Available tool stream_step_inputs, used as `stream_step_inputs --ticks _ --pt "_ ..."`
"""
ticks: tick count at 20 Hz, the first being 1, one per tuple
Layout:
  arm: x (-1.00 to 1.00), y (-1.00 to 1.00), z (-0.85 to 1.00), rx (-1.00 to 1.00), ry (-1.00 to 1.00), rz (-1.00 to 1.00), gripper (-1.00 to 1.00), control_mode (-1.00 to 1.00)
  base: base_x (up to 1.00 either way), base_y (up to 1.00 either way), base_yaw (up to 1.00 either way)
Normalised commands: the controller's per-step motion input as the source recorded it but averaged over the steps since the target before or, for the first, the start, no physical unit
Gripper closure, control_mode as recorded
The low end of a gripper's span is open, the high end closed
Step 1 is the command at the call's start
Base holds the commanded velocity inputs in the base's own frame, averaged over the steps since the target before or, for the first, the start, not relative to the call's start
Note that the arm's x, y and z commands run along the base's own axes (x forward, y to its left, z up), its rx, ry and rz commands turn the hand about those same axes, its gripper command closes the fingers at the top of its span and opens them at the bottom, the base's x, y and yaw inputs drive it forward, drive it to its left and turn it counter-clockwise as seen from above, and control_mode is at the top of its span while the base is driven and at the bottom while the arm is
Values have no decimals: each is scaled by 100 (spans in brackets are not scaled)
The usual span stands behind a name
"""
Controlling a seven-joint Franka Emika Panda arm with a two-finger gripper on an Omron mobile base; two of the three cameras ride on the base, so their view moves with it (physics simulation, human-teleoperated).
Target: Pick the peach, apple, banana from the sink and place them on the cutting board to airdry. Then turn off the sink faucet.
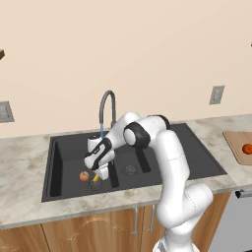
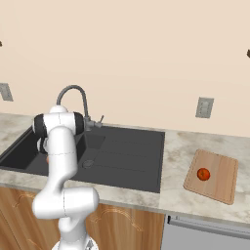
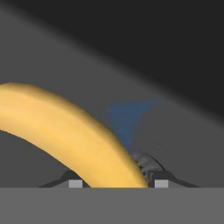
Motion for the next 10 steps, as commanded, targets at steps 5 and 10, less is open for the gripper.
stream_step_inputs --ticks 5,10 --pt "-23 1 59 8 -6 4 100 -100 0 0 0" --pt "-25 0 67 11 -4 4 100 -100 0 0 0"
